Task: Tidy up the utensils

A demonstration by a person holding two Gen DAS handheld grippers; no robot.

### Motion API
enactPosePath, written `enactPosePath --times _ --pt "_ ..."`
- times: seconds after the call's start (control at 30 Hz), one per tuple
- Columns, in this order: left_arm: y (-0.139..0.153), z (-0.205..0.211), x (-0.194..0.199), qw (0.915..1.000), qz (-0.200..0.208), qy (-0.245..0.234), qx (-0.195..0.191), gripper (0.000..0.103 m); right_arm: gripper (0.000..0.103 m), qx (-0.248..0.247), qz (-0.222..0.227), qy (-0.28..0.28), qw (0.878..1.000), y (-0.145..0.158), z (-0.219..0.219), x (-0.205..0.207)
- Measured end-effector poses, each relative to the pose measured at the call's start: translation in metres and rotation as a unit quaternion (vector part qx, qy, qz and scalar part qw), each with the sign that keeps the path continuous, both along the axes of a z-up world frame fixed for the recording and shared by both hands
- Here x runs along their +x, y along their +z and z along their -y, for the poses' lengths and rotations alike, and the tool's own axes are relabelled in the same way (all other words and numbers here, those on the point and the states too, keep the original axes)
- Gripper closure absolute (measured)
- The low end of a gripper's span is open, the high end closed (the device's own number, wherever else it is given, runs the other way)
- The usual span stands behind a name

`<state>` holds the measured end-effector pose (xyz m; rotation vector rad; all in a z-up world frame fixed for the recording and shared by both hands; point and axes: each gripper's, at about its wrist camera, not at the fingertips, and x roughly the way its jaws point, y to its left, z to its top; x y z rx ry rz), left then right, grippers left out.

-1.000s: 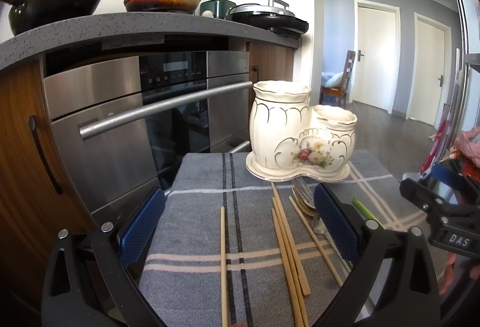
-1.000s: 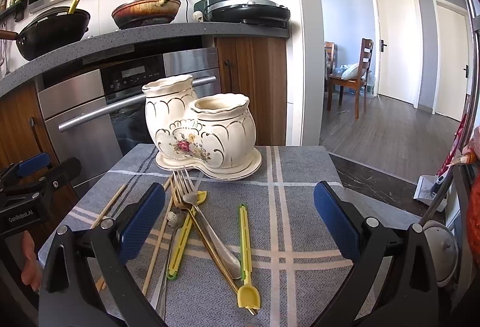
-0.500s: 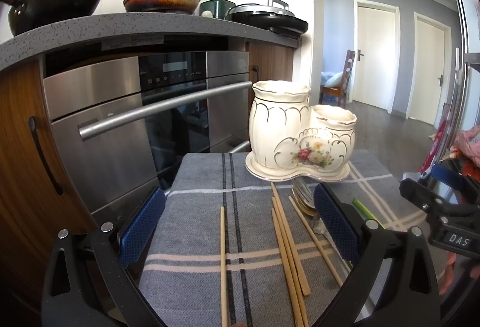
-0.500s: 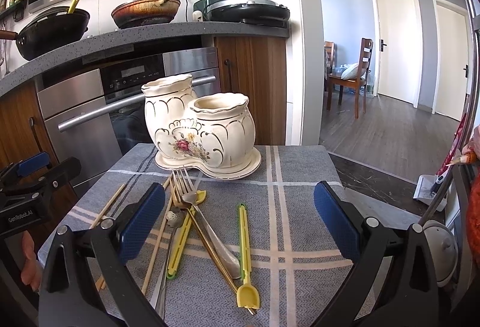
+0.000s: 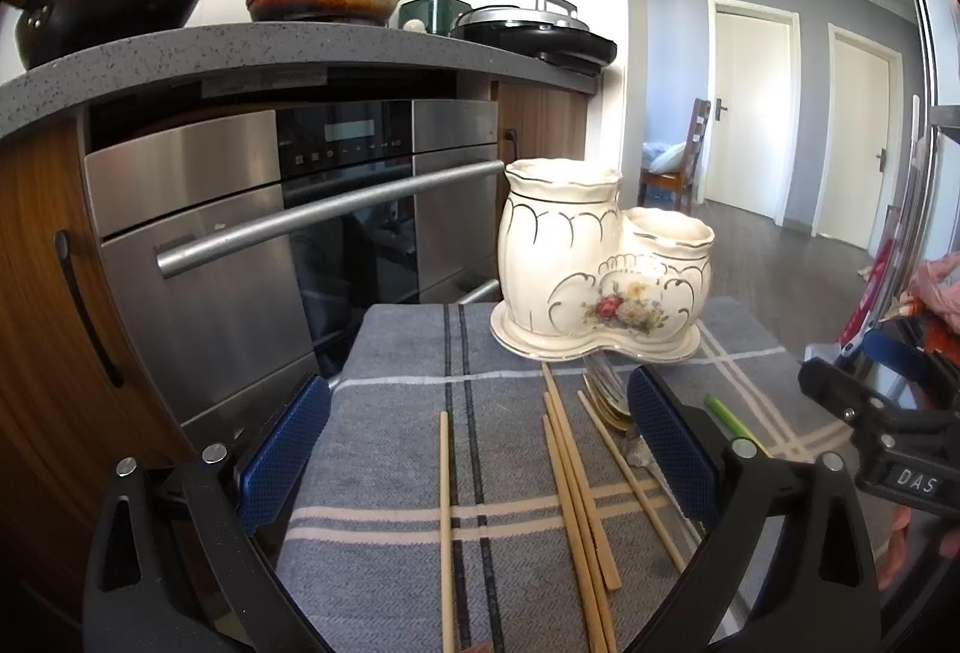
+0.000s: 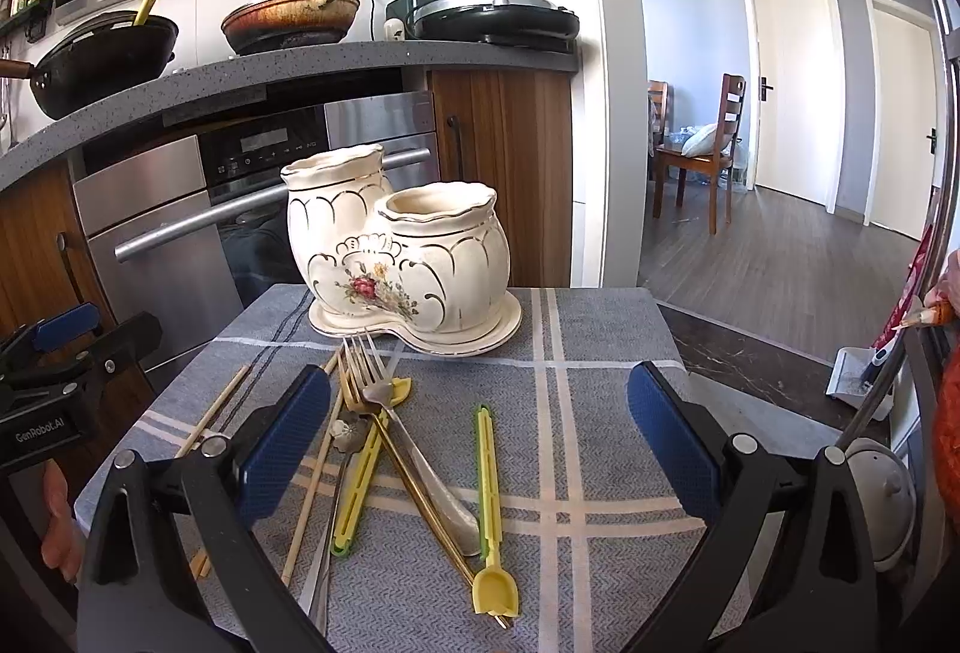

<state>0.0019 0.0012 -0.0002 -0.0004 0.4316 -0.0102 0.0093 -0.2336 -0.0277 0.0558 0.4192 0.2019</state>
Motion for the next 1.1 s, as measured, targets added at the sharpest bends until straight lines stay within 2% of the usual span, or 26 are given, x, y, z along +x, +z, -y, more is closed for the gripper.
enactPosePath --times 1.1 --pt "-0.0010 0.0002 0.0003 1.0000 -0.002 -0.001 0.000 0.005 0.005 -0.004 -0.001 0.000 1.000 -0.0005 -0.0011 0.0008"
